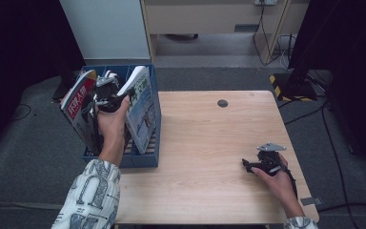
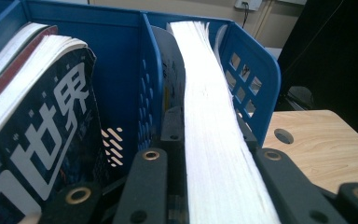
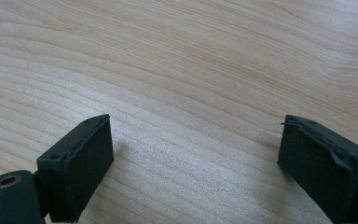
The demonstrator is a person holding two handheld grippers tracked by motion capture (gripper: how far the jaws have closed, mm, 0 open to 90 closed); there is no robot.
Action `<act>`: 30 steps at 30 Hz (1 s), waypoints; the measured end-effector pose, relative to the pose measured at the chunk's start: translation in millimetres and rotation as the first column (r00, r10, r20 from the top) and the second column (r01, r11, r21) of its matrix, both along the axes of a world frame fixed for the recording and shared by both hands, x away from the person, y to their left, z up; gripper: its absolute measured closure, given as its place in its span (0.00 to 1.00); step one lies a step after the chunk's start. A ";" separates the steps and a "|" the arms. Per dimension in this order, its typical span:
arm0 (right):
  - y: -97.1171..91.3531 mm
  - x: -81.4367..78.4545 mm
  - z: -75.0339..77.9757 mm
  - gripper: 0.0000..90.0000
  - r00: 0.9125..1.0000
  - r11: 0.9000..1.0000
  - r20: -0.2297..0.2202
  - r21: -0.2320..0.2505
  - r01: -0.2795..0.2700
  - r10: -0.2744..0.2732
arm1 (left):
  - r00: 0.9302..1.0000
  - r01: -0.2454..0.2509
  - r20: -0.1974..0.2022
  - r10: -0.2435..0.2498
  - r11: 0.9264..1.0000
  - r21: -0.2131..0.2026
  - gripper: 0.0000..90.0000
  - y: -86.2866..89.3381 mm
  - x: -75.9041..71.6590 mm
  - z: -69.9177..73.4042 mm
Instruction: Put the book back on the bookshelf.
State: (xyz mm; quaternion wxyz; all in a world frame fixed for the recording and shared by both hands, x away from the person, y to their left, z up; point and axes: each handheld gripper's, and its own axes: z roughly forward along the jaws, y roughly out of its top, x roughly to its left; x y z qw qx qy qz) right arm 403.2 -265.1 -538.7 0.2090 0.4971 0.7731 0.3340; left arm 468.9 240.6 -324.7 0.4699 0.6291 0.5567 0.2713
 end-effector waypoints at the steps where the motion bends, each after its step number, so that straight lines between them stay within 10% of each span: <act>1: 0.0 0.0 0.0 0.11 1.000 1.000 0.000 0.000 0.000 0.000 | 1.000 0.004 -0.005 -0.004 1.000 0.001 0.81 -0.5 0.3 -1.1; 21: -0.3 0.0 0.0 0.11 1.000 1.000 0.000 -0.004 -0.004 0.004 | 0.999 -0.016 0.030 0.015 1.000 0.011 0.81 7.1 -5.2 -9.9; 30: -0.3 0.1 0.0 0.11 1.000 1.000 0.000 -0.004 -0.004 0.004 | 1.000 -0.002 -0.024 0.003 0.999 0.034 0.81 8.1 -6.6 -7.4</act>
